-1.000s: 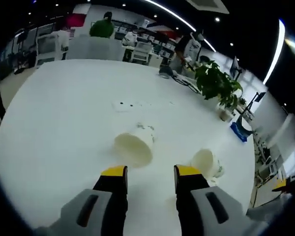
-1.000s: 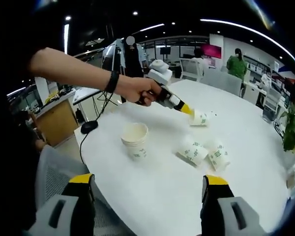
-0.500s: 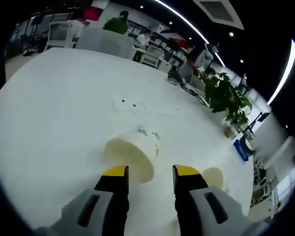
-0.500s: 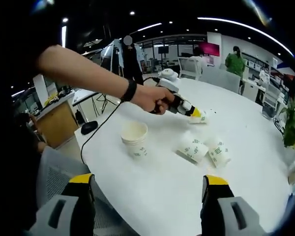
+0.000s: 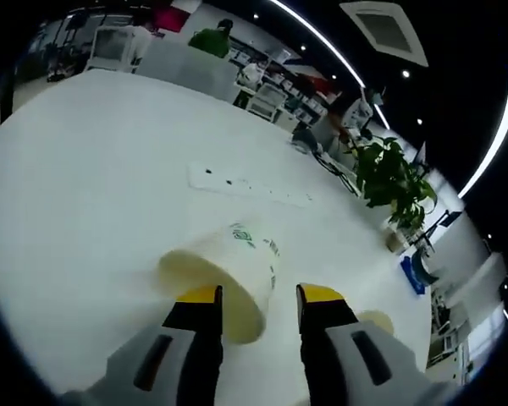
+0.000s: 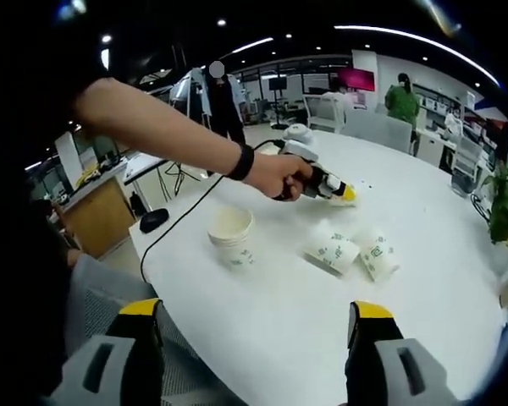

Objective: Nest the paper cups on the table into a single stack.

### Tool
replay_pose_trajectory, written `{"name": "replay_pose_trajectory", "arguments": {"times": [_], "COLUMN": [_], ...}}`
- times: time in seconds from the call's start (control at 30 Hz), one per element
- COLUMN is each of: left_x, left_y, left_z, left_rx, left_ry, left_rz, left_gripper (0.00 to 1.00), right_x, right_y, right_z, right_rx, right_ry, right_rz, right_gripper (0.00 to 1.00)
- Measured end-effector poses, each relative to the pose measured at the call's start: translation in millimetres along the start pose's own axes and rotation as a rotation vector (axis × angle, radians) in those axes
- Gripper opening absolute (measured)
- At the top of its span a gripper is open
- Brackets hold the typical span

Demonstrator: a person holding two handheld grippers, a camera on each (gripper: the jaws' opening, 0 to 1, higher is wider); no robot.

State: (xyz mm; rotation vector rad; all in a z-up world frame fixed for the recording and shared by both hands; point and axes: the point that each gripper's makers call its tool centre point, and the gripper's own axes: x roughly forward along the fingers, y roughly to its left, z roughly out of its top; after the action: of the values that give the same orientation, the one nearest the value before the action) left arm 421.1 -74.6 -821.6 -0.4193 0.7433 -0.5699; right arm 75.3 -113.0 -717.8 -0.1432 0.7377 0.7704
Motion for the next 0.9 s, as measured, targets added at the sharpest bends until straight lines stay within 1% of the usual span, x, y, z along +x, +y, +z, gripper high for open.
{"name": "replay_pose_trajectory", "arguments": {"times": [0.17, 0.27, 0.37, 0.4, 0.47, 0.53, 0.57, 0.7, 0.77, 0.9], "left_x": [8.4, 13.5, 12.7, 11.7, 11.2, 7.9, 7.5, 3.9, -2.6, -6.2], "left_y": [3.4, 8.2, 6.5, 5.0, 4.5, -0.3, -3.8, -7.6, -12.5, -11.4], "left_z": [0.0, 4.0, 4.9, 5.1, 5.6, 8.9, 8.5, 7.5, 8.0, 13.9], "left_rx": [-0.02, -0.035, -0.036, -0.036, -0.031, -0.025, -0.018, -0.006, 0.009, 0.038], "left_ry": [-0.005, -0.017, -0.023, -0.025, -0.028, -0.044, -0.04, -0.027, -0.021, -0.013], "left_rz": [-0.002, -0.002, -0.003, -0.004, -0.005, -0.014, -0.028, -0.034, -0.042, -0.046], "left_gripper": [0.29, 0.26, 0.21, 0.18, 0.02, 0.0, 0.0, 0.0, 0.0, 0.0], "right_x": [-1.3, -1.8, -2.1, -1.9, -1.0, -0.3, 0.1, 1.5, 1.6, 3.2], "right_y": [-0.7, -0.5, -0.3, -0.2, -0.1, 0.4, 0.2, 1.2, 1.6, 1.7], "right_z": [-4.3, -6.5, -7.2, -7.5, -8.0, -8.8, -9.5, -9.8, -9.4, -11.1], "right_rx": [0.013, 0.019, 0.023, 0.024, 0.024, 0.025, 0.025, 0.021, 0.023, 0.019], "right_ry": [0.006, 0.012, 0.013, 0.013, 0.014, 0.016, 0.017, 0.018, 0.017, 0.019], "right_rz": [-0.001, 0.0, 0.0, 0.001, 0.002, 0.004, 0.004, 0.01, 0.01, 0.013], "right_gripper": [0.91, 0.91, 0.91, 0.91, 0.91, 0.91, 0.91, 0.91, 0.91, 0.91]}}
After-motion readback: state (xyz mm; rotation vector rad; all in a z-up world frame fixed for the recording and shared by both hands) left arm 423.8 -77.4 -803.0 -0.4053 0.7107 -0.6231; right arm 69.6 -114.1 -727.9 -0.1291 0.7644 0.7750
